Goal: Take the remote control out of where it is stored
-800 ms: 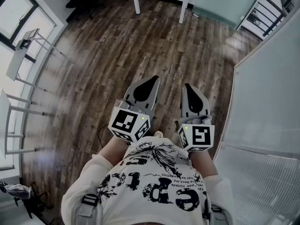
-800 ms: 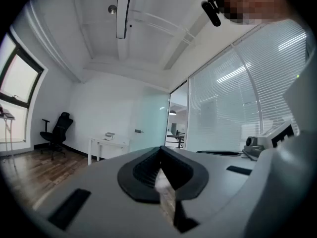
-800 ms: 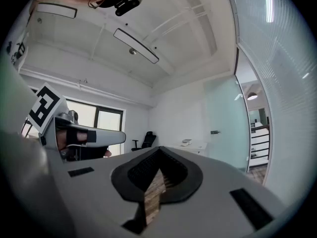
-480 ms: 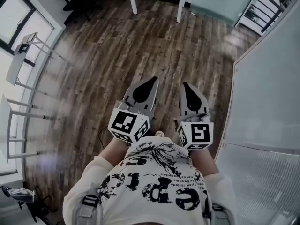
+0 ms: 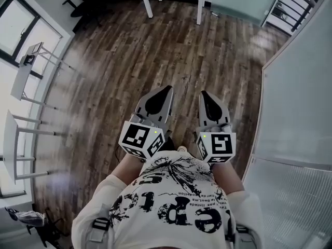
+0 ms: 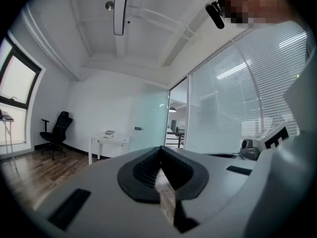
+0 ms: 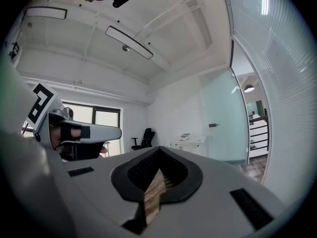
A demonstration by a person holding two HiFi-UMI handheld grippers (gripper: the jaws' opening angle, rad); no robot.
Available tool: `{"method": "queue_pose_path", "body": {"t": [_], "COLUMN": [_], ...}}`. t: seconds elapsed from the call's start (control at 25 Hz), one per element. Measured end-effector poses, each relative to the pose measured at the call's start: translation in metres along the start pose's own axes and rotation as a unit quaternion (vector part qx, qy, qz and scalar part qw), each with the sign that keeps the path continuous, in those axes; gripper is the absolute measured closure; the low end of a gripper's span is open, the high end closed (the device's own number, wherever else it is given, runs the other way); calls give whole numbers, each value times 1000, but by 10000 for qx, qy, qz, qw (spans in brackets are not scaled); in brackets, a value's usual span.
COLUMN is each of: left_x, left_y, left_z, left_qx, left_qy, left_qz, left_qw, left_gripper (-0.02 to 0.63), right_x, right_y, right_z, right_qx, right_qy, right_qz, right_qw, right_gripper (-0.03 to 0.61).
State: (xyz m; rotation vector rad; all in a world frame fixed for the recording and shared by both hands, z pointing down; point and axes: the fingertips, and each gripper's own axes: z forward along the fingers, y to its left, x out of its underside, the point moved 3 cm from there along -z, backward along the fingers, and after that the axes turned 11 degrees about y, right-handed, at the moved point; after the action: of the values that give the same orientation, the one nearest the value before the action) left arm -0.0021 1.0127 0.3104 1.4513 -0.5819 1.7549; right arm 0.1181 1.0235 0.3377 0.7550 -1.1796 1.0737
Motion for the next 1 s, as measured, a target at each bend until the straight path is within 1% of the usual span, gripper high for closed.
{"method": "queue_pose_path", "body": {"t": [0.16,0.32,0.56,0.72,1.0], "left_x": [4,7,2,-7,-26], "left_y": [13,36,80,128,238], "left_z": [-1,4,20,27,49], "left_qx": [-86,-165,-95,-55,131], "left_qy": [32,22,66,32,-43], "left_qz": [-42,-137,-279,-405,-725], "left_qw": [9999,9998,9995,9992,9973], "left_gripper": [606,606,606,606,606], "right_x": [3,4,-2,-11,-35], "right_y": [3,10,20,36,75], "right_z": [13,33,75,118,210], "right_qx": [-58,-120,-103,-85,44], "right_qy": [54,113,244,370,392], "right_qz": [36,-22,-24,-103,-275], "right_qw": [10000,9999,9996,9992,9988], "right_gripper": [584,584,584,584,584]}}
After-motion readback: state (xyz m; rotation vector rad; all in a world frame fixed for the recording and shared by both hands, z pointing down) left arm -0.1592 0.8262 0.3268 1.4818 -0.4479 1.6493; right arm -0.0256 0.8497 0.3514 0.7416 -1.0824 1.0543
